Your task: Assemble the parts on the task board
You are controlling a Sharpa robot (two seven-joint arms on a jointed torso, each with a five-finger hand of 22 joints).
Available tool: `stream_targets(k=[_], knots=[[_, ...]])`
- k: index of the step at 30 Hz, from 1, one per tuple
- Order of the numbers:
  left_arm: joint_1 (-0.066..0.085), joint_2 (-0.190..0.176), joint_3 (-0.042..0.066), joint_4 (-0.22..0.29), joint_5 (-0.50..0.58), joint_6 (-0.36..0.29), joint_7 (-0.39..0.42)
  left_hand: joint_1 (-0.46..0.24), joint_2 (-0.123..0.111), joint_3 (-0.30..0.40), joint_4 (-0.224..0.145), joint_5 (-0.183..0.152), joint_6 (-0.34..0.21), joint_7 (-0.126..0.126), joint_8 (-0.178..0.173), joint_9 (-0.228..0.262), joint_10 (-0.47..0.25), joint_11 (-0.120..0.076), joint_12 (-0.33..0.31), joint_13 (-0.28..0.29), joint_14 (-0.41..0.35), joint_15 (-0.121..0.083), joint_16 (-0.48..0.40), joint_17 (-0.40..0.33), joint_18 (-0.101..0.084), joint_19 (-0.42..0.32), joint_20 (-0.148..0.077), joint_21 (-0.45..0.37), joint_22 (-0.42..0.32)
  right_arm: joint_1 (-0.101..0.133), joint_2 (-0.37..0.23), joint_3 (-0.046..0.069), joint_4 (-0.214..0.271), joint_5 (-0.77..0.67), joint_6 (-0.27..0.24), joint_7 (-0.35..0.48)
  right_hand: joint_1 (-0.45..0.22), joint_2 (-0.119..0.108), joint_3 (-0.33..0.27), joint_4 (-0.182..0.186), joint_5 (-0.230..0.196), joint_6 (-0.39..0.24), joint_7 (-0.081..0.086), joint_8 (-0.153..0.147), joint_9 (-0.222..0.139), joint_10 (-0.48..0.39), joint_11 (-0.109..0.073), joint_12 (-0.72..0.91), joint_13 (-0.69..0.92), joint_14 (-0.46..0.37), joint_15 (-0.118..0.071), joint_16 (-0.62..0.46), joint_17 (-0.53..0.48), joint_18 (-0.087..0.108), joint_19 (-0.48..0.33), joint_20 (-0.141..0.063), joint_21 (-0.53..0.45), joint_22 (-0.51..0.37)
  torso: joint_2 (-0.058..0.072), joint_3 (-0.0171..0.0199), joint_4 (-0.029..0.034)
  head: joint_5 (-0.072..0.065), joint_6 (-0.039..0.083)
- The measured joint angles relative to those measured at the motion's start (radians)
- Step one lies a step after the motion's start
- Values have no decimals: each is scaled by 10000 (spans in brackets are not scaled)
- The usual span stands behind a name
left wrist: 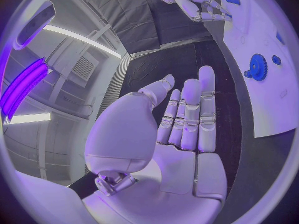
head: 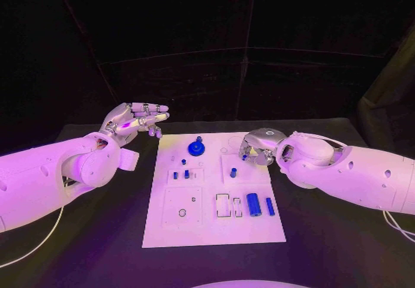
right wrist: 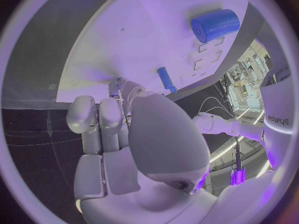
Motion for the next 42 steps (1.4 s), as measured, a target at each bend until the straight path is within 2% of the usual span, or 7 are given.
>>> stream_targets(k=[8,13,14,20,28,33,42], knots=[[0,-8,0,-104,5,-36,0,0,0,0,0,0,0,0,38,0,0,0,39,0,0,0,0,-28,-1,0,0,-39,-20,0,-250,1,360,15,-614,-7,-591,-222,766,-415,0,1,2,0,-2,0,0,-79,-5,0,0,61,-9,1,34,35,109,166,-8,-2,0,4,29],[0,-13,0,-160,8,-54,0,0,0,0,0,0,0,0,38,1,0,0,39,0,-35,35,0,-29,-2,0,0,-39,-19,0,-440,5,589,47,-979,20,-629,-260,868,-517,0,1,2,1,-1,0,0,-79,-7,0,0,117,-9,-6,69,70,186,259,-9,-7,0,-2,37],[0,-13,0,-167,8,-57,0,0,0,0,0,0,0,0,38,1,0,0,39,0,-35,35,0,-28,-3,0,0,-39,-19,0,-483,5,645,57,-1041,25,-633,-264,892,-540,0,1,2,0,-1,0,0,-79,-9,0,0,117,-9,-93,68,70,193,269,-10,-9,0,-2,41],[0,-21,0,-193,15,-87,0,0,0,-27,-27,0,0,0,38,1,-37,-37,39,-1,-72,-1,0,-42,-1,0,0,-39,-29,1,-834,10,1354,204,-1388,63,-721,-277,978,-627,0,1,2,1,-1,-1,0,-80,-12,-1,0,121,0,-157,109,39,231,358,-12,-10,0,45,46],[0,30,0,-205,61,-123,0,0,0,-27,-27,0,0,0,38,2,-37,-37,39,-1,-71,-1,0,-42,-3,0,0,-39,-28,3,-521,13,2228,425,-1667,175,-825,-275,1075,-726,60,1,2,1,-3,-2,1,-118,-12,-1,0,158,11,-155,177,37,267,399,-13,-15,2,212,6],[0,40,0,-167,88,-138,0,0,0,-27,-27,0,0,0,38,2,-36,-37,38,-1,-71,-1,1,-41,-3,0,0,-39,-27,-21,-93,13,2409,538,-1673,267,-865,-313,1084,-736,61,30,30,0,-7,-2,1,-118,-11,-1,0,158,-4,-155,177,37,267,398,-13,-35,25,379,-83],[0,98,0,-147,115,-165,0,0,0,-27,-27,0,0,-1,37,2,-37,-37,38,-1,-71,-1,1,-41,-2,0,0,-39,-27,-605,770,6,2383,610,-1475,393,-864,-313,1084,-736,61,30,31,0,1,-2,2,-118,-11,-1,0,157,-3,-154,176,37,267,423,1,-49,1,747,-257]])
